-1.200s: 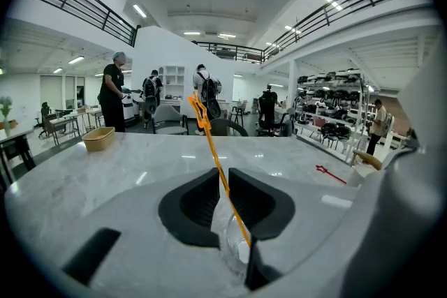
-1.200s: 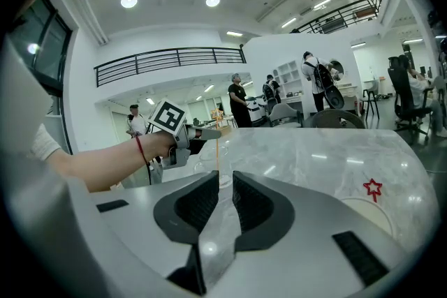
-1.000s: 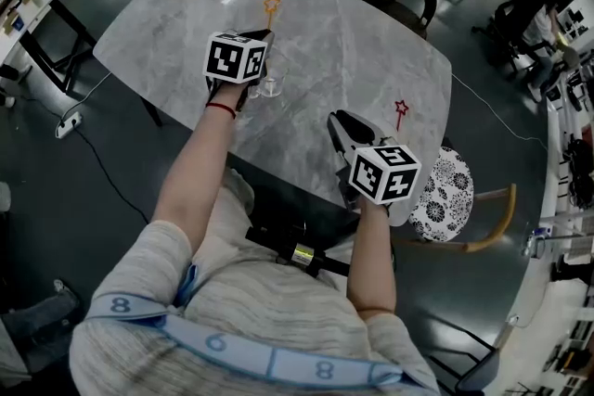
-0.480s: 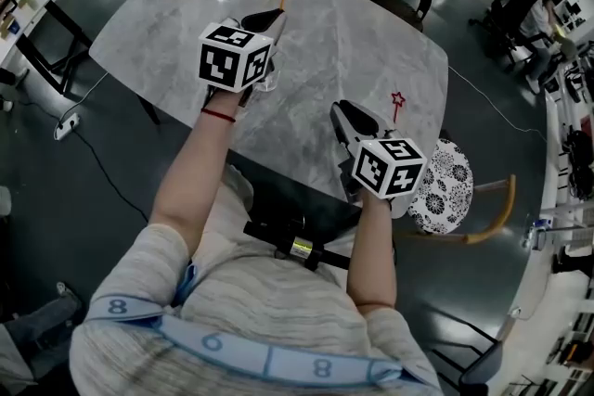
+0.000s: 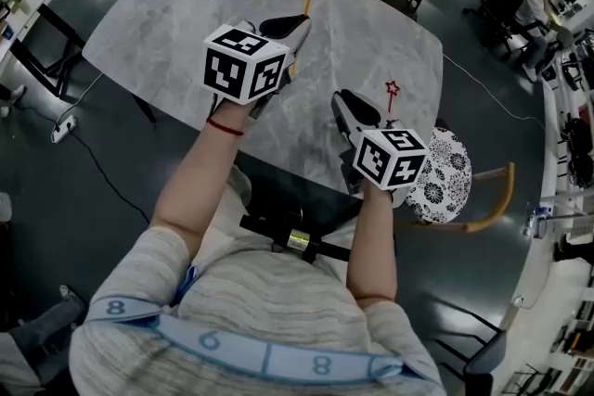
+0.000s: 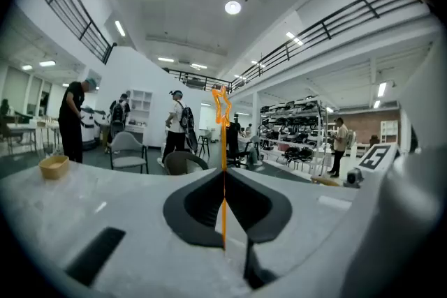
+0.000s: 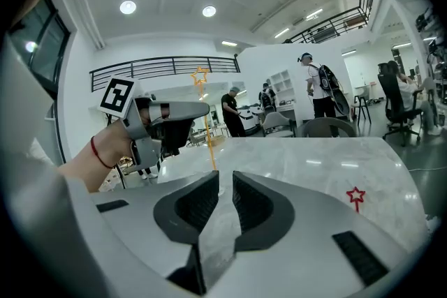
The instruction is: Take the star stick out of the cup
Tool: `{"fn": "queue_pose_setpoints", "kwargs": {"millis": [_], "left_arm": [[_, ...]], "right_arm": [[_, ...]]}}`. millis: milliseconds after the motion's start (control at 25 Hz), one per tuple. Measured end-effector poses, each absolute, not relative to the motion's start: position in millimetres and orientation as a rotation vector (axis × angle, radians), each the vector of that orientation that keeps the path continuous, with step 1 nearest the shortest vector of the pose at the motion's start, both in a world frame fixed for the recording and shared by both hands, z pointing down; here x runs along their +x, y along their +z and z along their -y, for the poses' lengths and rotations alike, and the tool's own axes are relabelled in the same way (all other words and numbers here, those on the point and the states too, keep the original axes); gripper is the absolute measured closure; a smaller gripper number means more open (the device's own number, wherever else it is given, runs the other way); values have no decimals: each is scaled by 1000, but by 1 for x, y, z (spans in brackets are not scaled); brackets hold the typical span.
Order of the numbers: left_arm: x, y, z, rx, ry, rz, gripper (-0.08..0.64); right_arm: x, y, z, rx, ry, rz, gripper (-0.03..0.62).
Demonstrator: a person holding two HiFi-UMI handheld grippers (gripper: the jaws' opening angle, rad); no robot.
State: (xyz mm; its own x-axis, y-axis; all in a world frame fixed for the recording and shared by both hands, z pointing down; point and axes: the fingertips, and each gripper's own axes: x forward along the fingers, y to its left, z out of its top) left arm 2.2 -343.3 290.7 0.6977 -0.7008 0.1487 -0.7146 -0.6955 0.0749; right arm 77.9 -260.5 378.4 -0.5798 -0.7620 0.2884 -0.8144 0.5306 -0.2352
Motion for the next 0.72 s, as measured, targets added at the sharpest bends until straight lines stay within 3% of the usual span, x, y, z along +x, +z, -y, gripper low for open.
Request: {"fn": "queue_pose_setpoints", "kwargs": {"millis": [720], "left_arm": [[66,424,308,2475,416,810,543]], "right_arm": [[90,396,264,1376,583,2548,549]]}}
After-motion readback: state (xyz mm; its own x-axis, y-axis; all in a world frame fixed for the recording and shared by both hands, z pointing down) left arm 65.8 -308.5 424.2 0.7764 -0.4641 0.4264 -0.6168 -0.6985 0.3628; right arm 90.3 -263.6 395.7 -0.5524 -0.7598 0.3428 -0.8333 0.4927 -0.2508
